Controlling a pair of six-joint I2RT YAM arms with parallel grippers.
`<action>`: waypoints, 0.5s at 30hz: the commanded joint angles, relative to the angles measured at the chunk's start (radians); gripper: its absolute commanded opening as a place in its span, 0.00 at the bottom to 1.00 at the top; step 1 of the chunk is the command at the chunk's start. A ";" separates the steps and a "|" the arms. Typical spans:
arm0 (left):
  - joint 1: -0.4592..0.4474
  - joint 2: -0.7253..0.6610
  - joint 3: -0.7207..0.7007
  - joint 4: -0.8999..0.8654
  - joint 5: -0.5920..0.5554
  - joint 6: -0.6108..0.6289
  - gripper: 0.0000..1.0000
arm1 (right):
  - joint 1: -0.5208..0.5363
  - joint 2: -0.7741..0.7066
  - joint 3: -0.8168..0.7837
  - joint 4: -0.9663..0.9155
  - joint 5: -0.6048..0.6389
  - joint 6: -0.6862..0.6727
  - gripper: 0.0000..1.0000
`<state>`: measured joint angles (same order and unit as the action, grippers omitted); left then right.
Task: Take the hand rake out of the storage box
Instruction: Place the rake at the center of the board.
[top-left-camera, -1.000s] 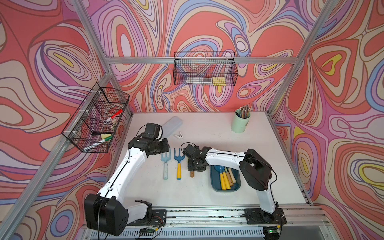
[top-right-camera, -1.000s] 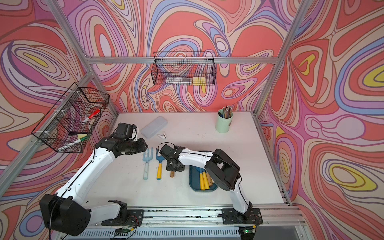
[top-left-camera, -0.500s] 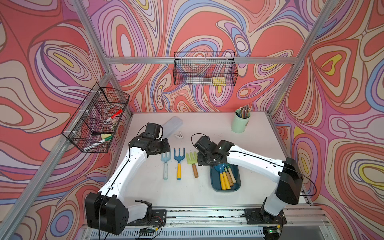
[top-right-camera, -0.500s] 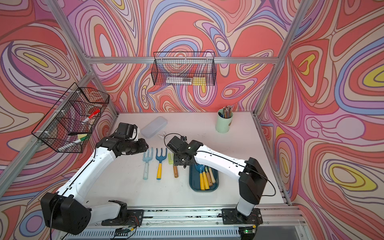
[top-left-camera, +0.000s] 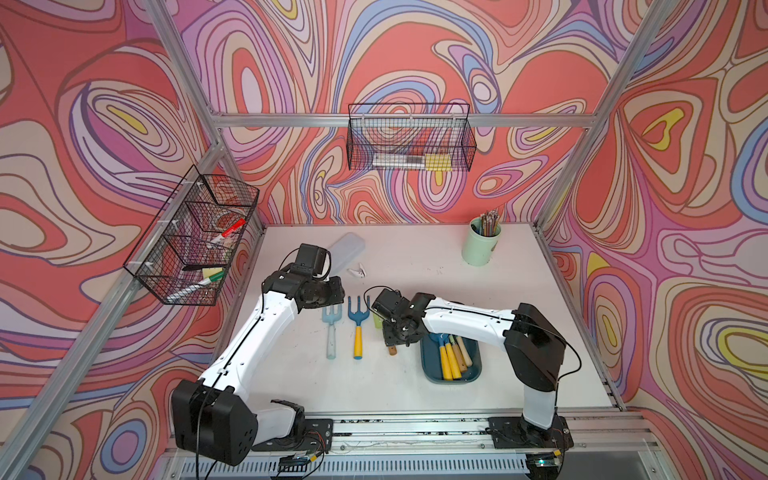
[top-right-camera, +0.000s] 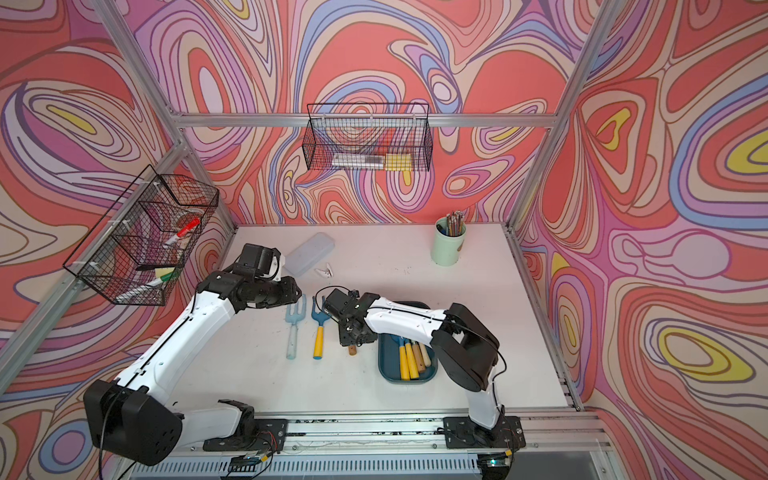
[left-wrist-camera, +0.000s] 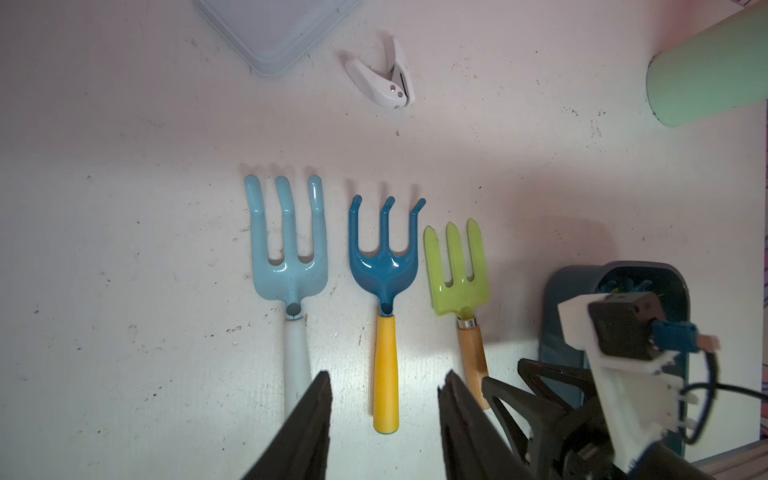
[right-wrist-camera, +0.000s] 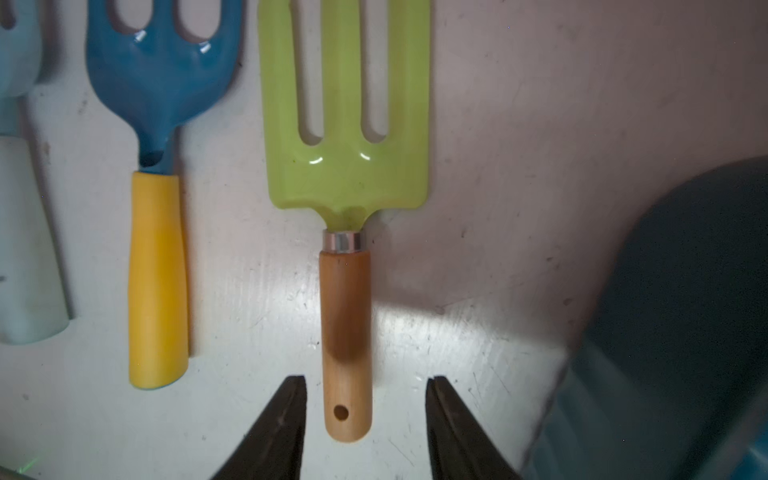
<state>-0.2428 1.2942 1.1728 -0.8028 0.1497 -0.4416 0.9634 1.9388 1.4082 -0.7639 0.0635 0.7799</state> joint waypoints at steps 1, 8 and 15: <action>-0.001 -0.009 0.024 -0.041 -0.018 0.020 0.47 | -0.001 0.022 0.023 0.046 -0.015 0.034 0.48; -0.001 -0.003 0.014 -0.025 -0.003 0.015 0.47 | 0.000 0.049 -0.007 0.085 -0.008 0.084 0.42; -0.001 -0.007 0.013 -0.022 -0.004 0.012 0.47 | -0.001 0.080 -0.032 0.133 -0.038 0.156 0.28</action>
<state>-0.2428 1.2942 1.1790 -0.8097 0.1505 -0.4412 0.9627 1.9793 1.3949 -0.6598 0.0368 0.8856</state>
